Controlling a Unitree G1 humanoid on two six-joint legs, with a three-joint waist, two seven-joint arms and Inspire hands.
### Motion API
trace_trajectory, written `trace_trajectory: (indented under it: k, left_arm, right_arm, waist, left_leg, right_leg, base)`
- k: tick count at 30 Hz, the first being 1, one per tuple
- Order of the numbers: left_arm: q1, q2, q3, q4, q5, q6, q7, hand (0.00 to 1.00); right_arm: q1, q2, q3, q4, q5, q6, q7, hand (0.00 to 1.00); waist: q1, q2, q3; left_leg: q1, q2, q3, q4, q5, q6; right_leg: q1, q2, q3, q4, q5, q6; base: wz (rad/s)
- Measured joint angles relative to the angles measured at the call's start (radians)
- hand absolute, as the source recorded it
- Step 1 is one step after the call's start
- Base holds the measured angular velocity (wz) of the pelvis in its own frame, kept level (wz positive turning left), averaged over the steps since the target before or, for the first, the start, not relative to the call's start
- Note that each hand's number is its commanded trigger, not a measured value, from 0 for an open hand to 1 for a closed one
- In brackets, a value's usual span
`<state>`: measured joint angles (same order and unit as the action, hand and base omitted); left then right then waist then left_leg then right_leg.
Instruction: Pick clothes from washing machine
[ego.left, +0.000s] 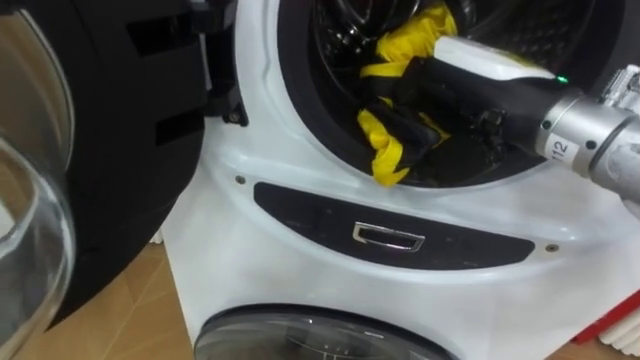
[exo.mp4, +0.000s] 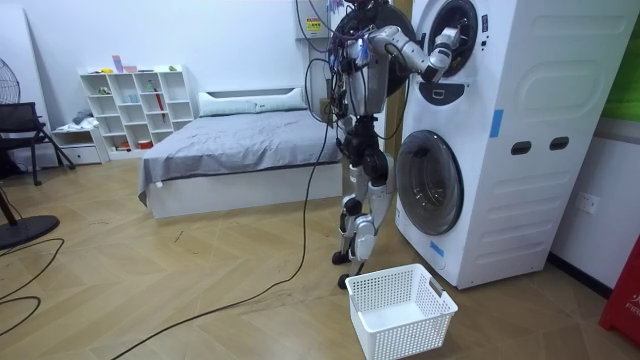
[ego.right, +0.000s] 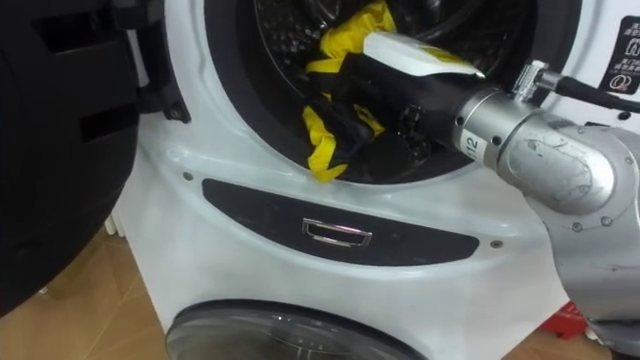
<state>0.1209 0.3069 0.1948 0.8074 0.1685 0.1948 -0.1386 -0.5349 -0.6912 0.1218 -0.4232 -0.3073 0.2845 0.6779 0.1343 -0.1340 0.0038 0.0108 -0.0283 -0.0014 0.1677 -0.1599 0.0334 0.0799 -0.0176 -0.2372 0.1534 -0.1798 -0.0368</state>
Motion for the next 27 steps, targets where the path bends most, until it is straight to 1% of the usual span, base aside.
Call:
trace_trajectory:
  k: [1, 2, 4, 5, 7, 9, 10, 11, 13, 14, 15, 16, 17, 18, 19, 20, 21, 22, 23, 25, 26, 27]
  left_arm:
    - [0.003, 0.000, 0.000, 0.000, 0.000, -0.002, 0.000, 0.00]
    - [0.007, 0.000, 0.000, 0.000, 0.000, -0.005, 0.000, 0.00]
    - [0.026, 0.000, 0.002, 0.000, -0.001, -0.012, 0.000, 0.00]
    - [0.032, 0.000, 0.002, 0.000, -0.001, -0.014, 0.000, 0.00]
    - [0.050, 0.000, 0.002, 0.006, 0.001, -0.030, 0.001, 0.00]
    - [0.061, -0.001, 0.012, 0.008, 0.001, -0.046, 0.001, 0.00]
    - [0.071, -0.001, 0.020, 0.010, 0.000, -0.057, 0.002, 0.00]
    - [0.077, -0.001, 0.022, 0.012, 0.000, -0.062, 0.004, 0.00]
    - [0.101, -0.001, 0.030, 0.012, -0.006, -0.077, 0.006, 0.00]
    - [0.103, -0.001, 0.036, 0.011, -0.006, -0.079, 0.006, 0.00]
    - [0.115, -0.001, 0.044, 0.011, -0.006, -0.083, 0.010, 0.00]
    - [0.128, -0.002, 0.047, 0.012, -0.006, -0.087, 0.016, 0.00]
    - [0.133, -0.002, 0.049, 0.012, -0.006, -0.087, 0.017, 0.00]
    - [0.139, -0.007, 0.059, 0.012, -0.005, -0.088, 0.017, 0.00]
    - [0.149, -0.010, 0.061, 0.014, -0.005, -0.095, 0.020, 0.00]
    - [0.153, -0.011, 0.062, 0.014, -0.005, -0.099, 0.020, 0.00]
    - [0.160, -0.015, 0.072, 0.020, -0.001, -0.110, 0.020, 0.00]
    - [0.170, -0.016, 0.085, 0.024, 0.001, -0.114, 0.021, 0.00]
    - [0.176, -0.016, 0.090, 0.025, 0.002, -0.115, 0.022, 0.00]
    - [0.190, -0.025, 0.120, 0.026, 0.001, -0.120, 0.029, 0.00]
    - [0.198, -0.025, 0.120, 0.026, 0.001, -0.121, 0.031, 0.00]
    - [0.202, -0.026, 0.120, 0.026, 0.001, -0.122, 0.038, 0.00]
  right_arm:
    - [0.012, 0.000, -0.012, -0.025, 0.004, 0.000, 0.000, 1.00]
    - [0.017, 0.000, -0.018, -0.039, 0.009, -0.001, 0.001, 1.00]
    - [0.029, -0.002, -0.029, -0.090, 0.071, -0.006, 0.002, 1.00]
    - [0.030, -0.004, -0.029, -0.101, 0.090, -0.007, 0.001, 1.00]
    - [0.046, -0.006, -0.046, -0.148, 0.136, -0.027, 0.000, 1.00]
    - [0.072, -0.006, -0.082, -0.181, 0.169, -0.056, -0.004, 1.00]
    - [0.099, -0.006, -0.113, -0.190, 0.203, -0.076, -0.015, 1.00]
    - [0.113, -0.006, -0.127, -0.195, 0.218, -0.082, -0.024, 1.00]
    - [0.188, -0.006, -0.204, -0.223, 0.272, -0.104, -0.070, 1.00]
    - [0.209, -0.006, -0.227, -0.224, 0.288, -0.116, -0.082, 1.00]
    - [0.260, -0.006, -0.276, -0.226, 0.317, -0.135, -0.107, 1.00]
    - [0.303, -0.006, -0.319, -0.225, 0.346, -0.146, -0.129, 1.00]
    - [0.322, -0.006, -0.333, -0.229, 0.368, -0.160, -0.132, 1.00]
    - [0.353, -0.006, -0.363, -0.248, 0.383, -0.175, -0.148, 1.00]
    - [0.368, -0.006, -0.396, -0.249, 0.403, -0.184, -0.165, 1.00]
    - [0.373, -0.006, -0.413, -0.248, 0.413, -0.185, -0.178, 1.00]
    - [0.388, -0.006, -0.459, -0.240, 0.427, -0.201, -0.205, 1.00]
    - [0.413, -0.006, -0.505, -0.222, 0.447, -0.218, -0.236, 1.00]
    - [0.432, -0.006, -0.529, -0.216, 0.454, -0.223, -0.252, 1.00]
    - [0.524, -0.006, -0.620, -0.195, 0.481, -0.231, -0.300, 1.00]
    - [0.543, -0.006, -0.631, -0.189, 0.487, -0.231, -0.312, 1.00]
    - [0.578, -0.006, -0.652, -0.179, 0.489, -0.231, -0.337, 1.00]
  waist:
    - [-0.006, 0.000, -0.0024]
    - [-0.009, 0.001, -0.0031]
    - [-0.031, 0.009, -0.0077]
    - [-0.038, 0.011, -0.0086]
    - [-0.063, 0.018, -0.0111]
    - [-0.078, 0.022, -0.0091]
    - [-0.079, 0.029, -0.0053]
    - [-0.083, 0.030, -0.0055]
    - [-0.126, 0.033, -0.0038]
    - [-0.133, 0.037, -0.0021]
    - [-0.142, 0.039, -0.0018]
    - [-0.155, 0.043, -0.0035]
    - [-0.158, 0.045, -0.0045]
    - [-0.162, 0.053, -0.0065]
    - [-0.166, 0.062, -0.0068]
    - [-0.170, 0.067, -0.0073]
    - [-0.183, 0.075, -0.0056]
    - [-0.190, 0.077, -0.0094]
    - [-0.192, 0.079, -0.0101]
    - [-0.218, 0.076, -0.0120]
    - [-0.221, 0.076, -0.0120]
    - [-0.230, 0.076, -0.0118]
  left_leg:
    - [-0.001, 0.000, -0.001, 0.000, 0.000, 0.000]
    - [-0.001, -0.001, 0.000, -0.001, 0.000, 0.000]
    - [0.000, 0.000, 0.010, -0.001, 0.000, 0.000]
    - [0.000, 0.000, 0.012, -0.001, 0.000, 0.000]
    - [0.006, 0.000, 0.022, 0.000, 0.000, 0.000]
    - [0.014, 0.001, 0.029, -0.001, 0.000, 0.000]
    - [0.020, 0.002, 0.038, -0.002, 0.000, 0.000]
    - [0.022, 0.002, 0.042, -0.002, 0.000, 0.000]
    - [0.016, 0.002, 0.043, -0.003, -0.001, 0.002]
    - [0.015, 0.002, 0.044, -0.003, -0.002, 0.003]
    - [0.015, 0.003, 0.047, -0.005, -0.003, 0.004]
    - [0.017, 0.004, 0.053, -0.006, -0.006, 0.006]
    - [0.019, 0.005, 0.057, -0.006, -0.007, 0.006]
    - [0.021, 0.008, 0.068, -0.006, -0.008, 0.007]
    - [0.027, 0.010, 0.080, -0.007, -0.010, 0.007]
    - [0.030, 0.011, 0.084, -0.007, -0.011, 0.008]
    - [0.033, 0.013, 0.084, -0.007, -0.015, 0.008]
    - [0.035, 0.015, 0.087, -0.005, -0.015, 0.008]
    - [0.035, 0.015, 0.089, -0.004, -0.016, 0.007]
    - [0.031, 0.016, 0.089, 0.000, -0.017, 0.006]
    - [0.031, 0.016, 0.091, 0.000, -0.017, 0.006]
    - [0.034, 0.016, 0.102, -0.001, -0.017, 0.005]
  right_leg:
    - [0.000, 0.000, 0.000, 0.000, 0.000, 0.000]
    - [0.000, 0.000, 0.002, 0.000, 0.000, 0.000]
    - [-0.002, 0.000, 0.011, 0.000, 0.000, 0.000]
    - [-0.002, -0.001, 0.011, 0.000, 0.000, 0.000]
    - [0.003, -0.008, 0.015, -0.002, 0.000, 0.000]
    - [0.008, -0.008, 0.024, -0.002, 0.000, 0.000]
    - [0.009, -0.007, 0.042, -0.002, 0.000, 0.000]
    - [0.009, -0.007, 0.043, -0.002, 0.000, 0.000]
    - [0.006, -0.008, 0.043, -0.001, 0.000, 0.000]
    - [0.004, -0.008, 0.043, -0.002, 0.000, 0.001]
    - [0.003, -0.007, 0.045, -0.001, 0.000, 0.001]
    - [0.003, -0.007, 0.049, -0.001, 0.001, 0.002]
    - [0.002, -0.006, 0.051, 0.000, 0.002, 0.004]
    - [0.002, -0.004, 0.065, 0.000, 0.004, 0.006]
    - [0.004, -0.002, 0.070, 0.001, 0.006, 0.008]
    - [0.005, -0.001, 0.072, 0.001, 0.006, 0.009]
    - [0.006, 0.000, 0.074, 0.002, 0.007, 0.009]
    - [0.006, 0.000, 0.078, 0.003, 0.007, 0.009]
    - [0.005, 0.000, 0.082, 0.003, 0.007, 0.009]
    - [0.008, 0.001, 0.085, 0.002, 0.007, 0.009]
    - [0.009, 0.001, 0.088, 0.001, 0.007, 0.009]
    - [0.008, 0.002, 0.098, 0.000, 0.006, 0.009]
  base:
    - [0.00]
    - [0.00]
    - [-0.05]
    - [-0.05]
    - [-0.06]
    - [-0.14]
    - [-0.23]
    - [-0.18]
    - [0.04]
    - [0.00]
    - [-0.07]
    - [-0.10]
    - [-0.17]
    - [-0.24]
    - [-0.26]
    - [-0.21]
    - [-0.13]
    - [-0.10]
    - [-0.08]
    - [-0.02]
    - [-0.10]
    - [-0.18]
